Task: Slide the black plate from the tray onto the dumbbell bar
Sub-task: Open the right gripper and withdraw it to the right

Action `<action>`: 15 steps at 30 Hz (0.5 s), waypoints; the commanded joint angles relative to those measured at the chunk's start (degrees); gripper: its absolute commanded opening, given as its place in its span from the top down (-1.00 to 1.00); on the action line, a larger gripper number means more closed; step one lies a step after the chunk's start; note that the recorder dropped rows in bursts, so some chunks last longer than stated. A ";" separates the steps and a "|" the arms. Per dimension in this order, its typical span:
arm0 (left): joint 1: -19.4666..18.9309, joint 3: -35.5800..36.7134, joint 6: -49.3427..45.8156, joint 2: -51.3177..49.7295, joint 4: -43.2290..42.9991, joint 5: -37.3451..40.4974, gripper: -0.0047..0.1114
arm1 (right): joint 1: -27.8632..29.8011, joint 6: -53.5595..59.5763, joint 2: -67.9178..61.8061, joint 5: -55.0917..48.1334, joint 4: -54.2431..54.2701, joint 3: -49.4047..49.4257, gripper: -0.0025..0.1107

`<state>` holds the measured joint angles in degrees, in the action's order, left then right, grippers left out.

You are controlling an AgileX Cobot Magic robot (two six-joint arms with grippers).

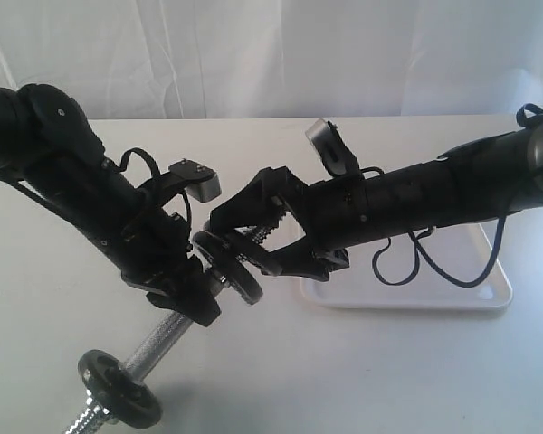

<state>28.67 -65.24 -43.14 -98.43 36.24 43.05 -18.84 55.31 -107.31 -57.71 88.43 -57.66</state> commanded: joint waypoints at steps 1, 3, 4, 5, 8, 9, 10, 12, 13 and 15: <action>0.12 -1.37 0.32 2.98 16.46 1.68 0.92 | 1.84 0.12 0.96 -6.14 2.54 -0.52 -0.90; 0.12 -1.37 0.32 2.98 16.46 1.68 0.92 | 3.19 0.12 0.96 -6.40 2.54 -0.50 -0.90; 0.12 -1.37 0.32 2.98 16.46 1.68 0.92 | 3.97 0.12 0.96 -6.51 2.54 -0.50 -0.90; 0.12 -1.37 0.32 2.98 16.46 1.68 0.92 | 4.74 0.12 0.96 -6.53 2.54 -0.50 -0.90; 0.12 -1.37 0.32 2.98 16.46 1.68 0.92 | 7.16 0.12 0.96 -6.53 1.83 -0.50 -0.90; 0.12 -1.37 0.32 2.98 16.46 1.68 0.92 | 8.03 0.12 0.96 -6.32 1.44 -0.50 -0.90; 0.12 -1.37 0.32 2.98 16.35 1.68 0.92 | 8.70 0.12 0.96 -6.17 1.10 -0.50 -0.90; 0.12 -1.37 0.32 2.98 16.23 1.68 0.92 | 10.34 0.02 0.96 -5.25 -0.01 -0.50 -0.90; 0.12 -1.37 0.32 2.98 16.10 1.68 0.92 | 11.01 -0.08 0.96 -4.82 -0.44 -0.50 -0.90; 0.12 -1.37 0.32 2.98 15.97 1.68 0.92 | 12.66 -0.08 0.96 -4.41 -0.63 -0.50 -0.90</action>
<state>28.67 -65.24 -42.93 -99.05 36.21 41.86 -8.45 55.07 -106.91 -62.51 88.70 -58.04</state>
